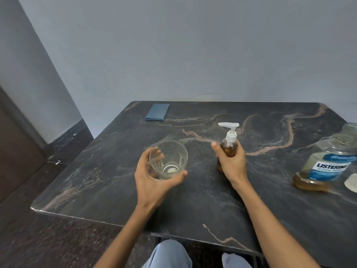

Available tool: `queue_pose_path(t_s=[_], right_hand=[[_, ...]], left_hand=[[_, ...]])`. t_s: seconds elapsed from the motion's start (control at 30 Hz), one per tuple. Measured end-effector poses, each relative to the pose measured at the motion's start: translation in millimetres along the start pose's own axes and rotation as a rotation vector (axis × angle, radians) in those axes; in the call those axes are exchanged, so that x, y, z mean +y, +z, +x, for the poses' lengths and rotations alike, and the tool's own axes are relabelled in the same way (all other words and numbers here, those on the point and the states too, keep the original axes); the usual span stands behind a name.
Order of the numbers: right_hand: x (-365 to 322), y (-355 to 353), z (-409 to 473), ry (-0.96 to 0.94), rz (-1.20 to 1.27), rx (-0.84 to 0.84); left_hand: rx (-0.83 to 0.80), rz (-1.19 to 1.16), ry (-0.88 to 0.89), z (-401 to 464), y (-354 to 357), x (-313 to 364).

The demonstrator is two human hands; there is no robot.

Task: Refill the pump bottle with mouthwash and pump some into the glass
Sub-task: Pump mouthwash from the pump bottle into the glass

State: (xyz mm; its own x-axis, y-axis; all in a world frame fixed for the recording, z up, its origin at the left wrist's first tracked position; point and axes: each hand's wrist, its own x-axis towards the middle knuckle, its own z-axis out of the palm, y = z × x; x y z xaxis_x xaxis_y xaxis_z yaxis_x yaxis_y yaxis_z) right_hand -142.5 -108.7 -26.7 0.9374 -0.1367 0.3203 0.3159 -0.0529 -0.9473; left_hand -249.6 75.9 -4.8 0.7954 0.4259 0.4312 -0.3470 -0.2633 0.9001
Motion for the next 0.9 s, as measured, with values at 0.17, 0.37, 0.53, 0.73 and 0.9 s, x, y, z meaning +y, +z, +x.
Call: queue_pose_path(t_s=[0.17, 0.37, 0.53, 0.73, 0.9], right_hand=[[0, 0, -1, 0.036, -0.011, 0.013], [-2, 0, -3, 0.053, -0.059, -0.002], [-2, 0, -4, 0.061, -0.084, -0.003], [-5, 1, -5, 0.070, -0.079, -0.005], [-8, 2, -6, 0.084, -0.080, 0.018]], left_hand=[[0.071, 0.028, -0.050, 3, 2, -5], [0.108, 0.063, -0.088, 6, 5, -9], [0.127, 0.083, -0.081, 5, 8, -13], [0.140, 0.077, -0.093, 6, 10, -16], [0.138, 0.066, -0.122, 10, 11, -18]])
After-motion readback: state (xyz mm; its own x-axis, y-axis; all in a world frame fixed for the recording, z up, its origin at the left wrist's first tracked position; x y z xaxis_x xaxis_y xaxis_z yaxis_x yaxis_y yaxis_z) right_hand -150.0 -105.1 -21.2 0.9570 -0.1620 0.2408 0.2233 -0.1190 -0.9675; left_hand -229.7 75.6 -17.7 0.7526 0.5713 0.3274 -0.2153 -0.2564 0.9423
